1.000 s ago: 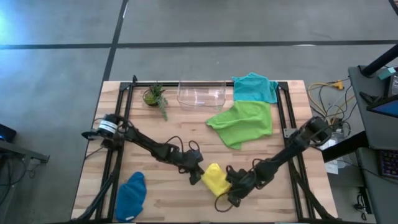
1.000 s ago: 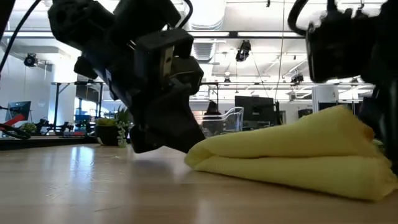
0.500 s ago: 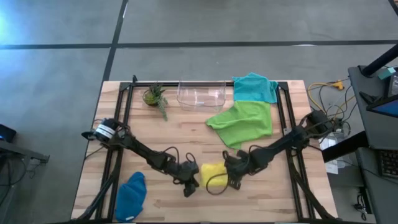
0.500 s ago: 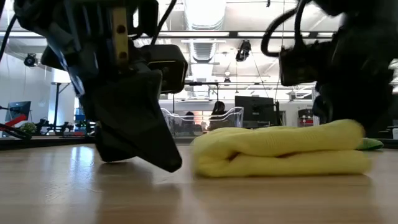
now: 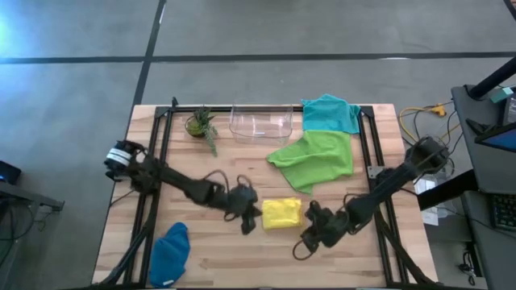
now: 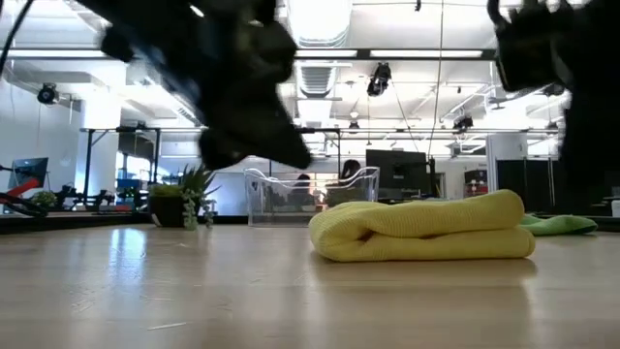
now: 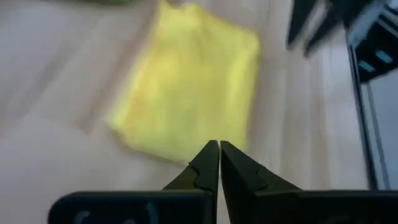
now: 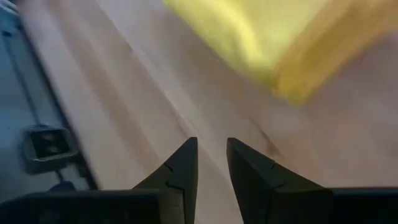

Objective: Fold microfiber towels
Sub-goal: Put the yellow towel into the bin

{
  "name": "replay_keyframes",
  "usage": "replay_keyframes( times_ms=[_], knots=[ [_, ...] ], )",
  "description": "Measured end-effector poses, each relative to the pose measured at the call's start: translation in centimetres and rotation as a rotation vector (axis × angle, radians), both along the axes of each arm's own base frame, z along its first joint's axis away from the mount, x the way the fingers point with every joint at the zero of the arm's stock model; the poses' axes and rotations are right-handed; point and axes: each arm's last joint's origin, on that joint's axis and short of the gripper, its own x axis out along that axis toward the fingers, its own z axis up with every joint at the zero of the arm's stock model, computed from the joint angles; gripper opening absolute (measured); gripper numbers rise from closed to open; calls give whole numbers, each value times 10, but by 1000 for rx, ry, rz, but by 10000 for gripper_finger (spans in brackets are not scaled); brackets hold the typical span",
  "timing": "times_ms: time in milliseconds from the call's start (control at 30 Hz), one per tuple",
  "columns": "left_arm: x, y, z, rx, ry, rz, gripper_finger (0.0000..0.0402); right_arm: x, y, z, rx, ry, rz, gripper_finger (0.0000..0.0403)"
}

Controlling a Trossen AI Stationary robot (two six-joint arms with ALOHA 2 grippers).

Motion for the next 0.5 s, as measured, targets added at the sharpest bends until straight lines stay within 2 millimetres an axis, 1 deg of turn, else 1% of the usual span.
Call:
replay_keyframes(
  times_ms=[33, 133, 200, 267, 367, 433, 500],
  knots=[
    [3, 11, -1, 2, 10, 1, 0, 0, 2, -5, -3, 24, -11, 82],
    [18, 39, -9, -6, 33, 7, 0, 7, 8, -12, 26, 42, -58, 82],
    [24, 55, -16, 8, 58, 29, 0, 11, 9, -19, 18, 61, -82, 82],
    [30, 65, -21, 19, 63, 44, 0, 13, 7, -26, -6, 82, -109, 82],
    [36, 70, -25, 5, 69, 25, 0, 17, 4, -30, -17, 82, -134, 82],
    [39, 67, -31, -17, 83, -7, 0, 19, 0, -32, -32, 86, -153, 82],
    [40, 61, -40, -38, 120, -40, 0, 20, -5, -34, -49, 89, -154, 82]
  ],
)
